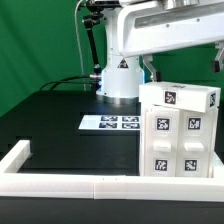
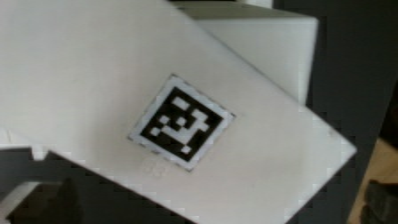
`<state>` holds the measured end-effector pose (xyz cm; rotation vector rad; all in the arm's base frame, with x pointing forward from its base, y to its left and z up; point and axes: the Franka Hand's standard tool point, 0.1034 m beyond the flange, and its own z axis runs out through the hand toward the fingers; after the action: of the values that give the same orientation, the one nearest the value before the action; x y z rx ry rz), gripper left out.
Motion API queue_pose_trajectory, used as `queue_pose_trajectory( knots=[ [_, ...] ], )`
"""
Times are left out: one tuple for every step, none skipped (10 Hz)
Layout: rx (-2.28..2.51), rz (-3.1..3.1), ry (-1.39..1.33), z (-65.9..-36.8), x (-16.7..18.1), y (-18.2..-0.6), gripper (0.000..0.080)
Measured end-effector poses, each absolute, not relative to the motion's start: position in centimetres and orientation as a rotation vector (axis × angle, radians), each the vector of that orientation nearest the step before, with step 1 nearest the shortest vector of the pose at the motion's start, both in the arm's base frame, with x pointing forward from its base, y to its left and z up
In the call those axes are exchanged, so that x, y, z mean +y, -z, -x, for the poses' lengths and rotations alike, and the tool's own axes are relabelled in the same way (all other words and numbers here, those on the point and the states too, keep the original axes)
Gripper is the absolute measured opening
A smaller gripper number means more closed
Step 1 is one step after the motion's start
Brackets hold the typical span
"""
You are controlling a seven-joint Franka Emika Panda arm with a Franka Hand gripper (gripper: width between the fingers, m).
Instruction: Assemble cabinet
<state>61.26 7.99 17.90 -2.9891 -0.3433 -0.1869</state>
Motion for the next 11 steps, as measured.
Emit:
queue_pose_trajectory(
  knots=[
    [-0.546, 2.979, 0.186, -61.2, 7.9, -17.7, 0.0797],
    [-0.708, 2.960, 0.179, -61.0, 7.9, -17.4, 0.0797],
    [-0.786, 2.942, 0.162, -60.8, 7.9, -17.1, 0.0797],
    [-0.839, 2.930, 0.158, -60.7, 7.9, -17.0, 0.0797],
    [-0.964, 2.902, 0.156, -60.6, 7.7, -16.8, 0.0797],
    [-0.998, 2.893, 0.149, -60.3, 7.6, -16.4, 0.0797],
    [-0.987, 2.899, 0.147, -60.0, 7.5, -15.9, 0.0797],
    [-0.983, 2.904, 0.151, -59.8, 7.3, -15.5, 0.0797],
    [-0.980, 2.905, 0.146, -59.6, 7.2, -15.3, 0.0797],
    [-0.975, 2.907, 0.145, -59.7, 7.0, -15.4, 0.0797],
    [-0.945, 2.915, 0.142, -59.7, 6.8, -15.4, 0.0675]
  ],
)
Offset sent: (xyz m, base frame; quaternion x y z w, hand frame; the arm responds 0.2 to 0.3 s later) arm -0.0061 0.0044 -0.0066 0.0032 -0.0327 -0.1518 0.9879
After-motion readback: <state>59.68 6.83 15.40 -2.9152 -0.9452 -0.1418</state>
